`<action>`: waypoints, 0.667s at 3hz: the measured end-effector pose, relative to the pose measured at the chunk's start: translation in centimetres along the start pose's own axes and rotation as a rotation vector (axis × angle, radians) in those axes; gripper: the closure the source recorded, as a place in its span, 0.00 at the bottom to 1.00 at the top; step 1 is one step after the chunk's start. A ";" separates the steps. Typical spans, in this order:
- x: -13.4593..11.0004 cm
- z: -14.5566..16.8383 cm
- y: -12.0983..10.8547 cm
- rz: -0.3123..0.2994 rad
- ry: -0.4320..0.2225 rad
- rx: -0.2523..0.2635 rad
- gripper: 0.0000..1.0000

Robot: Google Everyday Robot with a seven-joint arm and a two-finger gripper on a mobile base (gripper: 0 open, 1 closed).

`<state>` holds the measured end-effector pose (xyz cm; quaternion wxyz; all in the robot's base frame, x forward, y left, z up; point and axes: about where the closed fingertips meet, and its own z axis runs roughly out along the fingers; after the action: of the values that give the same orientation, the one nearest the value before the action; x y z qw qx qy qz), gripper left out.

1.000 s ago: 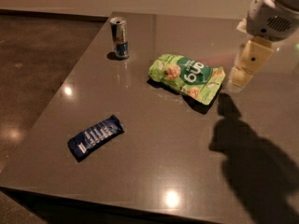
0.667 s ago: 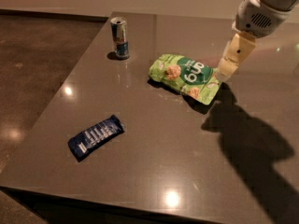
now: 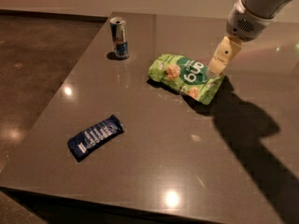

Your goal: Move green rice chip bag near rxbar blueberry

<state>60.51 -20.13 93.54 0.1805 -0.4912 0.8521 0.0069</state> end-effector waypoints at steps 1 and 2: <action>-0.1 2.3 -0.7 0.038 0.019 -0.011 0.00; -0.5 4.6 -0.1 0.041 0.041 -0.041 0.00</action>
Offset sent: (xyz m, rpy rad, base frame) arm 0.0136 0.0280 -0.0708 -0.0143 0.1299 -0.0164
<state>62.18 -18.91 89.43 0.1525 -0.4771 0.8653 0.0181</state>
